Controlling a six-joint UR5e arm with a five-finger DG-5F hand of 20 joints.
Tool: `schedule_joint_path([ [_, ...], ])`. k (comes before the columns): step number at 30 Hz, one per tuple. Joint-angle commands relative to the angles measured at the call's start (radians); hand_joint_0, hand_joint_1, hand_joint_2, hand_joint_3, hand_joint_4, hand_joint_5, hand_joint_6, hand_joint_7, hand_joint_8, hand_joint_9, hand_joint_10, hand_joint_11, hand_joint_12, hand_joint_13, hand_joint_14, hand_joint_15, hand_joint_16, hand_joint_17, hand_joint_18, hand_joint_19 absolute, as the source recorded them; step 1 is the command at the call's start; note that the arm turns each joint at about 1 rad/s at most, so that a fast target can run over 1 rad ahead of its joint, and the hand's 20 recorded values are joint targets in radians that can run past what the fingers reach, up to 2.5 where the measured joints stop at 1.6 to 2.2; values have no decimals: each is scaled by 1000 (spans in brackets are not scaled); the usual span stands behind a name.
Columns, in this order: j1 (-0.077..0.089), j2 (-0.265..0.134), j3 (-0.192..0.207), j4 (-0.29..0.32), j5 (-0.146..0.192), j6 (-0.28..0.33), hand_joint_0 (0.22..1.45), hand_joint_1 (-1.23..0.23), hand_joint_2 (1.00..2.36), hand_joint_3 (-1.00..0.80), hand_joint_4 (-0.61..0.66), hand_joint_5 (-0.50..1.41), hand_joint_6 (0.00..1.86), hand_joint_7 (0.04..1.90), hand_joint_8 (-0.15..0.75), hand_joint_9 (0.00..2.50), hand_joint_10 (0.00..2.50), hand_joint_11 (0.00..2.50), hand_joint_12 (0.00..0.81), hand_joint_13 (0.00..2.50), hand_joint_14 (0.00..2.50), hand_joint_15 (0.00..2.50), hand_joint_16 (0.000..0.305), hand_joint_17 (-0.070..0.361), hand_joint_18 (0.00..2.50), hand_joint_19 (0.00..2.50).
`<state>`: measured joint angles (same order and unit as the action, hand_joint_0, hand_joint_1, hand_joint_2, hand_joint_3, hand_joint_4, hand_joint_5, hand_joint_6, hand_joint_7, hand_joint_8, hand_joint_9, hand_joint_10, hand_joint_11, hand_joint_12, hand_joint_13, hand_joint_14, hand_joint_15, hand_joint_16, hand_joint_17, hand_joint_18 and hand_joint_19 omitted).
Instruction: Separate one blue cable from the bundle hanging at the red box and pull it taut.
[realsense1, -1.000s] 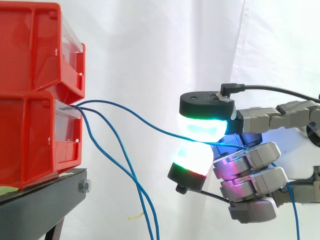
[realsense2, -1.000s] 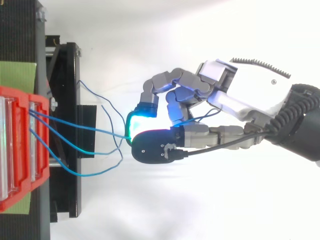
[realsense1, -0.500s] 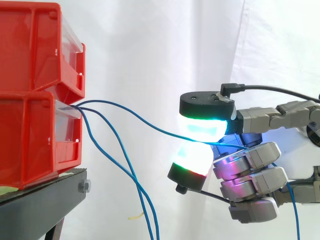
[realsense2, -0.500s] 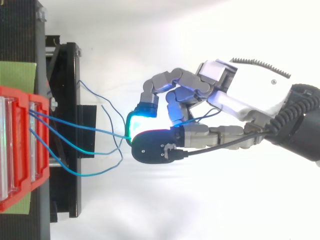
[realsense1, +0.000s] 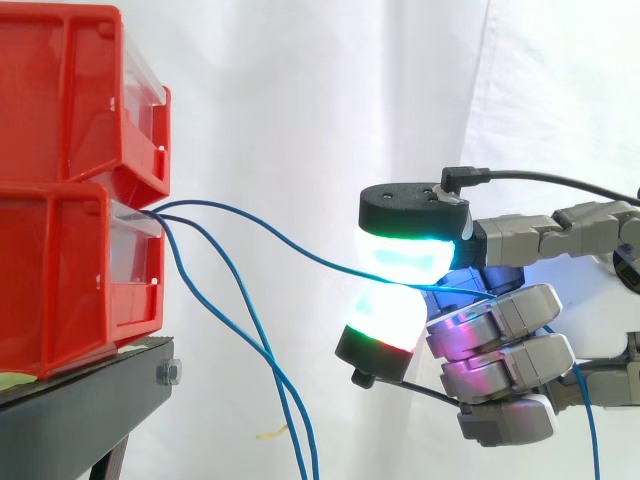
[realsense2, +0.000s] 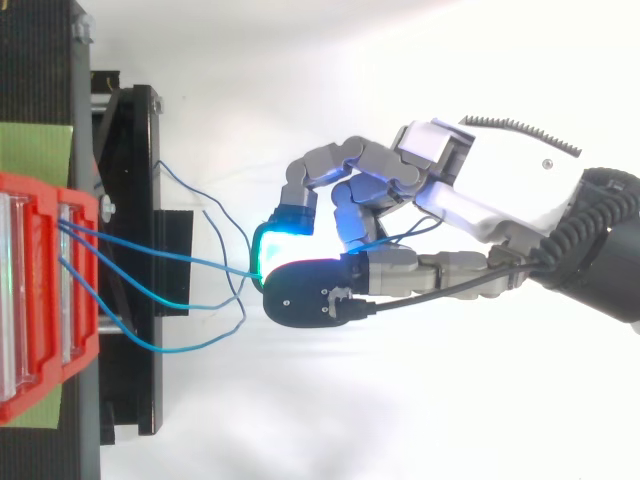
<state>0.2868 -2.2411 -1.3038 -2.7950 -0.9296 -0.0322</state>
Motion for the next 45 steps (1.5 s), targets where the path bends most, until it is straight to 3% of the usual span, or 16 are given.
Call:
schedule_joint_path([
  [1, 0, 0, 0, 0, 2, 0, 822, -679, 1273, 209, 238, -221, 965, 1089, 337, 679, 2328, 1083, 353, 601, 2500, 1166, 28, 64, 907, 1834],
  [45, 0, 0, 0, 0, 0, 0, 828, -678, 1263, 213, 239, -219, 964, 1096, 337, 685, 2341, 1084, 355, 602, 2500, 1174, 29, 66, 896, 1815],
])
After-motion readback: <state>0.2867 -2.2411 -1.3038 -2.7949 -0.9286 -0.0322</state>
